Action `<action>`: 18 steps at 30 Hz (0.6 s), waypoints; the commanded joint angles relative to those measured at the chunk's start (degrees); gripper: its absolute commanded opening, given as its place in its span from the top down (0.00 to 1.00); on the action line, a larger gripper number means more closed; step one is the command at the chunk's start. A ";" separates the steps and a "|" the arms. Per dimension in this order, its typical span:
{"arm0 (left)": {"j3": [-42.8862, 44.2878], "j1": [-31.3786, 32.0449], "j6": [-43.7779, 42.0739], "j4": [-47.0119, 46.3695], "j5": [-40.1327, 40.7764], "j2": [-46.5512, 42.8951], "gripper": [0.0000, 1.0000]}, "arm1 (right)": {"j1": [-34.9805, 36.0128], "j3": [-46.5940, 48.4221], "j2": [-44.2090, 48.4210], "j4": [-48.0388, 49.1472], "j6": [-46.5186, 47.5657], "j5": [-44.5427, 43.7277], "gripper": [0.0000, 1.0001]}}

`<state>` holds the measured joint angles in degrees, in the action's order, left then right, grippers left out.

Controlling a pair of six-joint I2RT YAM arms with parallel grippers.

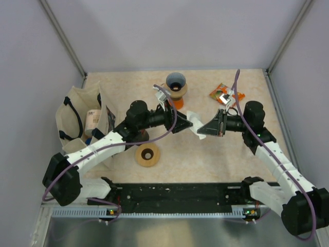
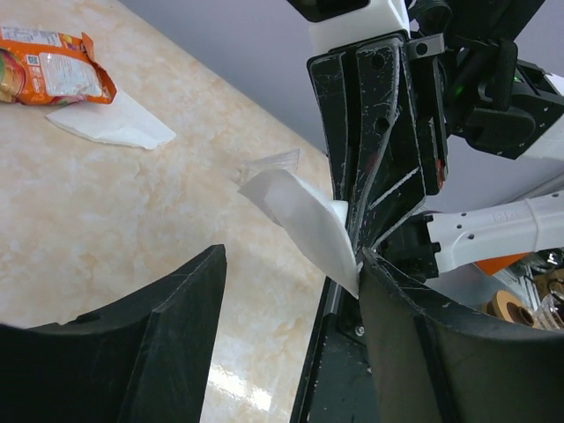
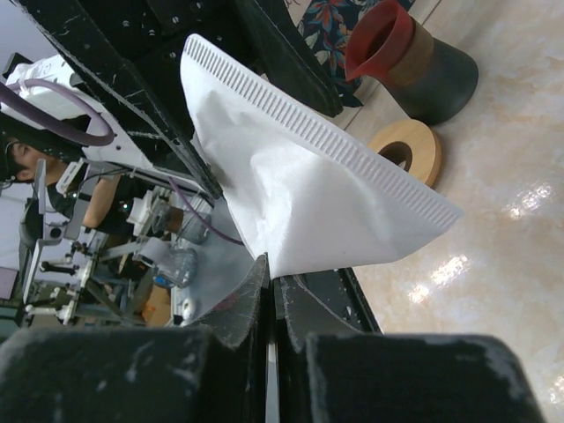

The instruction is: Place the coffee filter in the dripper

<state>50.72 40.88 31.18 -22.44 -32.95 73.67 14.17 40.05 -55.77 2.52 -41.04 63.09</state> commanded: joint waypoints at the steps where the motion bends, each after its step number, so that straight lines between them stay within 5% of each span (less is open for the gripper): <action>1: 2.19 0.16 0.28 -3.92 -1.06 0.42 0.37 | 1.38 0.90 0.93 3.19 0.78 1.77 1.00; 4: 3.07 0.42 0.90 -4.81 -2.90 1.65 0.62 | 2.26 1.08 0.31 3.01 1.22 1.51 1.00; 8: 3.60 0.69 2.13 -6.04 -5.81 3.23 0.76 | 2.44 1.34 -0.57 3.62 1.22 0.46 1.00; 10: 3.69 0.86 1.87 -5.43 -5.46 3.15 0.97 | 2.61 1.52 -0.92 4.85 0.79 0.19 1.00; 13: 3.60 1.13 0.91 -3.85 -3.62 2.45 1.00 | 2.53 1.96 -1.27 4.42 1.57 -1.21 0.97; 16: 2.90 1.65 -0.06 -2.27 -1.16 0.78 1.00 | 2.61 3.88 -1.27 -4.58 6.64 -7.08 0.59; 18: 2.63 1.92 -0.76 0.45 2.87 -0.80 1.00 | 2.61 6.17 -0.57 -12.94 12.27 -14.10 0.42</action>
<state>52.21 41.78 32.40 -23.53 -34.72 76.86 16.08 40.91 -57.01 0.40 -38.33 59.55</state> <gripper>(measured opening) 0.013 0.451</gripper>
